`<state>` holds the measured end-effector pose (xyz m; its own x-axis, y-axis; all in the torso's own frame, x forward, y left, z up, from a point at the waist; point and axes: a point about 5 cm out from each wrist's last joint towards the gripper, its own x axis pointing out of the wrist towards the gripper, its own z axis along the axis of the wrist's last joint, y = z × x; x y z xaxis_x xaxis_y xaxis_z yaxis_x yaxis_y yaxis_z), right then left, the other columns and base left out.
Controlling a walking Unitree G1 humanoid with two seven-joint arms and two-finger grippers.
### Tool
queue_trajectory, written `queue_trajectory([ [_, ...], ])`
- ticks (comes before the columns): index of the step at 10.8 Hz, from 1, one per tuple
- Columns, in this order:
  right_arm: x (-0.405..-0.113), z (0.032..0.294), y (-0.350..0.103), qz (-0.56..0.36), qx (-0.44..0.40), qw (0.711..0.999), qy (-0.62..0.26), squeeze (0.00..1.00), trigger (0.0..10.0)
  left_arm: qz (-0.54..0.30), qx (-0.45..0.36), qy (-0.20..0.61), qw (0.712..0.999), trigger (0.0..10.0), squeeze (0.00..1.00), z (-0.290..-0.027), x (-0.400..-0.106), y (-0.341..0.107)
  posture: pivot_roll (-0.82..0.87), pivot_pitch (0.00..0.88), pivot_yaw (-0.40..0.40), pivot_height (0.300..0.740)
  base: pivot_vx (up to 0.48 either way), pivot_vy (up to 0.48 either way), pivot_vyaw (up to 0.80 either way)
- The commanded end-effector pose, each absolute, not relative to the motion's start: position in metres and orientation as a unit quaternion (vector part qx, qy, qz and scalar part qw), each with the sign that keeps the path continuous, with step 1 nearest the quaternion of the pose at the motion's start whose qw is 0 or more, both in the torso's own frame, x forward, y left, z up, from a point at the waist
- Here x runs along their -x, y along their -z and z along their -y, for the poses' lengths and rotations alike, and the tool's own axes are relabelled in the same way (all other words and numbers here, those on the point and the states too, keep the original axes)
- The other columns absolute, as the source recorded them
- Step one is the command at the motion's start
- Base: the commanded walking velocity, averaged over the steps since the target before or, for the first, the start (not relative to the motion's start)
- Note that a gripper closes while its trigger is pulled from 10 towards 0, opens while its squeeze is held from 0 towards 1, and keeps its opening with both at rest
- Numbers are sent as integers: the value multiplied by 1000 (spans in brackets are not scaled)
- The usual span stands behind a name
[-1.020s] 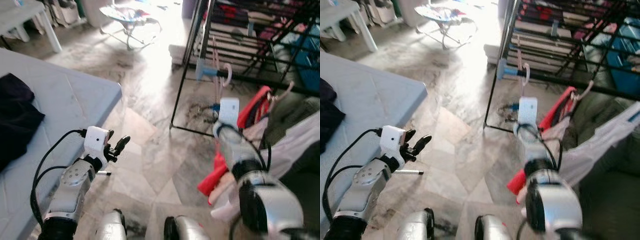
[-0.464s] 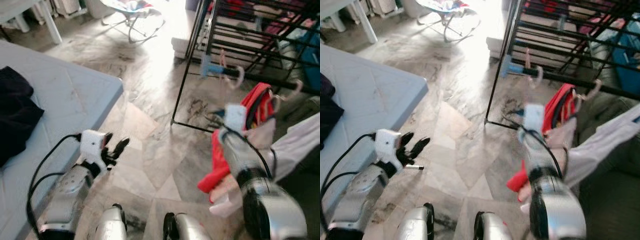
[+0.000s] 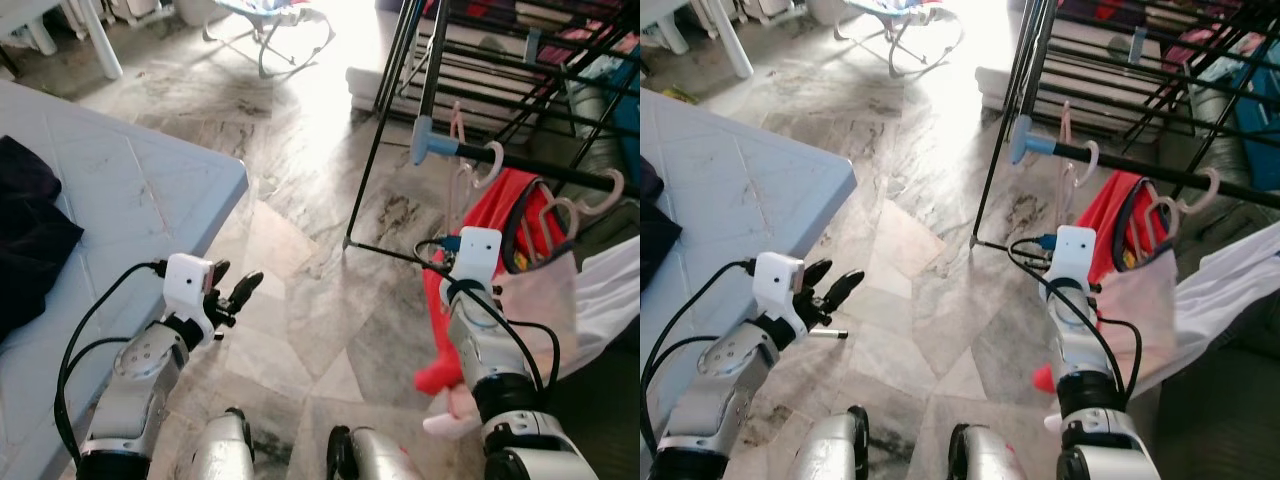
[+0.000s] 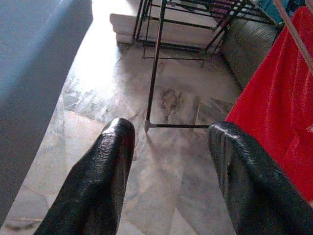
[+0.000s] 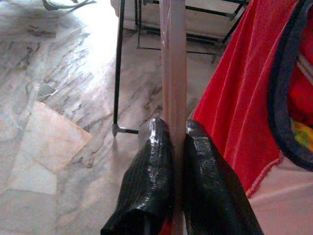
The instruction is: Hang hanger
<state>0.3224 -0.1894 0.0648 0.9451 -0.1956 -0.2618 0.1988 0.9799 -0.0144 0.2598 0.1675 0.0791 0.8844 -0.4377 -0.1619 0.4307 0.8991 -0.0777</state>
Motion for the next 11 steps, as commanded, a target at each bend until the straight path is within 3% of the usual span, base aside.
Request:
queue_trajectory([
  [1, -306, 191, -36, -207, -24, 972, 110, 0, 10000, -98, 7, 226, 969, 10000, 0, -167, -257, -76, 80, 151, -65, 740, 0, 0, 0],
  [2, -308, 189, -37, -208, -23, 973, 102, 0, 10000, -97, 9, 226, 969, 10000, 0, -167, -257, -76, 82, 149, -65, 740, 0, 0, 0],
  [3, -309, 187, -39, -201, -36, 974, 93, 753, 10000, -97, 9, 226, 969, 10000, 0, -167, -258, -76, 82, 147, -65, 740, 0, 0, 0],
  [4, -309, 185, -44, -180, -26, 980, 82, 1000, 10000, -97, 6, 224, 970, 10000, 0, -168, -258, -76, 82, 147, -64, 740, 0, 0, 0],
  [11, -284, 197, -68, -60, 48, 996, 55, 1000, 10000, -87, -17, 158, 983, 10000, 0, -174, -258, -75, 70, 149, -76, 740, 0, 0, 0],
])
